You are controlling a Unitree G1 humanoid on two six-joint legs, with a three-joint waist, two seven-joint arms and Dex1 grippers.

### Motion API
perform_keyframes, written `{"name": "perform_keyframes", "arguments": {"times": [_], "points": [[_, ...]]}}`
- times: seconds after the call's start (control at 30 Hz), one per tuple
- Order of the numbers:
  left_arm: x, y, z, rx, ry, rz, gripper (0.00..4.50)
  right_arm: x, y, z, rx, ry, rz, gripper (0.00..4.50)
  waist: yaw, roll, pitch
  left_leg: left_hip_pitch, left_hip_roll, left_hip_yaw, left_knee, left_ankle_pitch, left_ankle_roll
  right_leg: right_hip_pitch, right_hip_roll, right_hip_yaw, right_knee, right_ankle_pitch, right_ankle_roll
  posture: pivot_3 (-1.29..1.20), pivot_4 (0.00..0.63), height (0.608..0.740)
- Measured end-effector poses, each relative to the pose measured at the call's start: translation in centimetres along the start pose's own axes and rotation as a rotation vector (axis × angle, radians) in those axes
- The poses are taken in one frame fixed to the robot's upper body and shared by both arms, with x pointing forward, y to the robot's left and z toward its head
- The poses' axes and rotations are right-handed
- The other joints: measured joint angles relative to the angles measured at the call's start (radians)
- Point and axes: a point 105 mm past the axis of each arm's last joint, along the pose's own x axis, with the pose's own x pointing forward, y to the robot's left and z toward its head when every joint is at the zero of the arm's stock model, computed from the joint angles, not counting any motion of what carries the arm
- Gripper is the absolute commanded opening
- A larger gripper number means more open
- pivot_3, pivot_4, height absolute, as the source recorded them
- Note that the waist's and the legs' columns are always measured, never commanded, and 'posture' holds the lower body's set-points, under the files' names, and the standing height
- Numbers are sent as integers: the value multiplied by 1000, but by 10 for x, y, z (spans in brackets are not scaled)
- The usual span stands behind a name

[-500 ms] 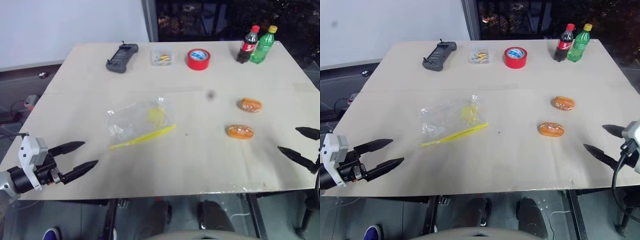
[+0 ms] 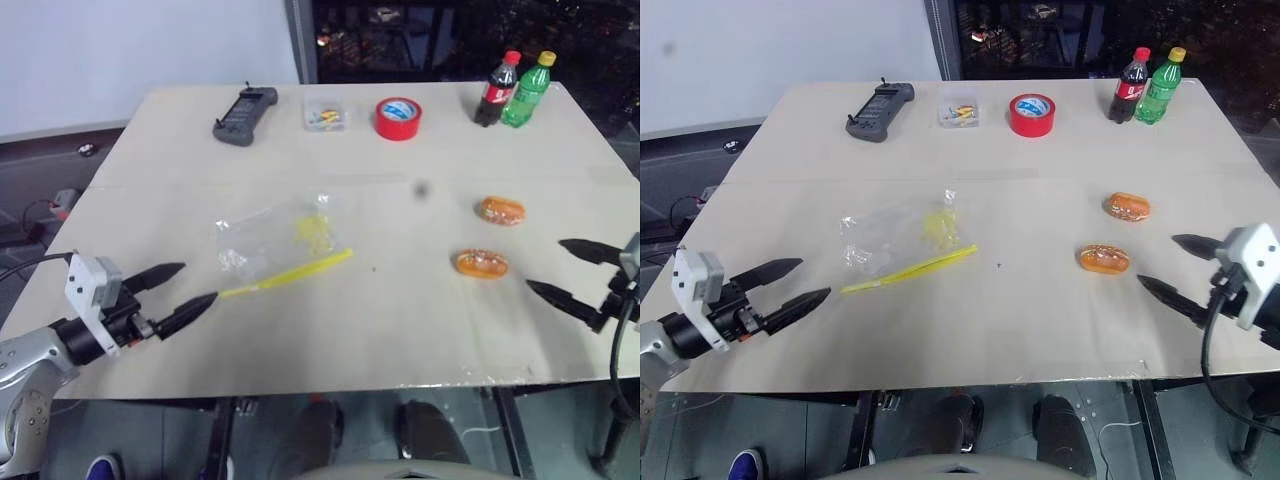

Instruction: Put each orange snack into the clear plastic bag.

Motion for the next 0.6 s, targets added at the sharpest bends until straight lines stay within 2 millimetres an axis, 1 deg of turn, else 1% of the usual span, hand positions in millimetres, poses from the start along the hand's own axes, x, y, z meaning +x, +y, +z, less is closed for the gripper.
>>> {"name": "perform_keyframes", "arguments": {"times": [0.03, 0.07, 0.1, 0.13, 0.23, 0.3, 0.33, 0.4, 0.43, 0.5, 0.6], "points": [[5, 0, -3, -66, 35, 8, 4500, 16, 11, 12, -19, -62, 78, 4459, -6, 0, 0, 0, 0, 0, 0, 0, 0, 0, 1, 0, 0, 0, 0, 0, 150, 740], [8, -2, -4, -98, 53, 3, 4500, 24, 20, 20, -37, -98, 128, 4459, -9, 0, 1, 0, 0, 0, 0, 0, 0, 0, 1, 0, 1, 0, 0, 0, 150, 740], [13, -1, -7, -186, 97, -8, 4500, 41, 34, 33, -64, -156, 226, 4459, -12, 0, 1, 1, 0, 0, 0, 0, 0, 0, 1, 0, 1, 0, 0, 0, 150, 740], [14, -1, -7, -197, 101, -11, 4500, 44, 37, 36, -71, -169, 243, 4459, -13, 1, 1, 1, 0, -1, 0, 0, 0, 0, 1, -1, 1, 0, 0, 0, 150, 740], [30, 0, 6, -412, 54, -100, 4500, 72, 64, 54, -102, -260, 399, 4459, -11, 0, 2, 1, 0, -2, 1, 0, 0, 0, 2, -6, 2, 0, 0, 0, 150, 740], [35, 9, 8, -508, 47, -96, 4500, 85, 79, 59, -132, -284, 478, 4459, -12, 0, 2, 1, -1, -2, 1, 0, 0, -1, 2, -6, 2, 0, 0, 0, 150, 740], [35, 12, 6, -534, 51, -89, 4500, 89, 82, 59, -137, -286, 492, 4459, -13, 0, 2, 1, -1, -2, 1, 2, -3, -1, 1, -6, 2, 0, 0, 0, 150, 740], [35, 27, -2, -638, 63, -41, 4500, 97, 88, 62, -141, -301, 522, 4459, -15, 0, 2, 0, -2, -2, 1, 2, -5, -2, 2, -5, 2, 0, 0, 0, 150, 740], [31, 34, -8, -687, 85, -7, 4500, 98, 90, 63, -147, -306, 530, 4459, -16, 0, 1, -4, -1, -2, 1, 2, -5, -7, 2, -5, 2, 0, 0, 0, 150, 740], [27, 38, -14, -727, 104, 9, 4500, 99, 90, 63, -151, -305, 530, 4459, -16, 0, 1, -7, -2, -2, 1, 2, -6, -9, 1, -4, 2, 0, 0, 0, 150, 740], [21, 48, -24, -807, 141, 52, 4500, 102, 95, 64, -156, -308, 554, 4459, -15, 0, 1, -8, -2, -2, 1, 2, -6, -11, 1, -4, 3, 0, 0, 0, 150, 740]]}}
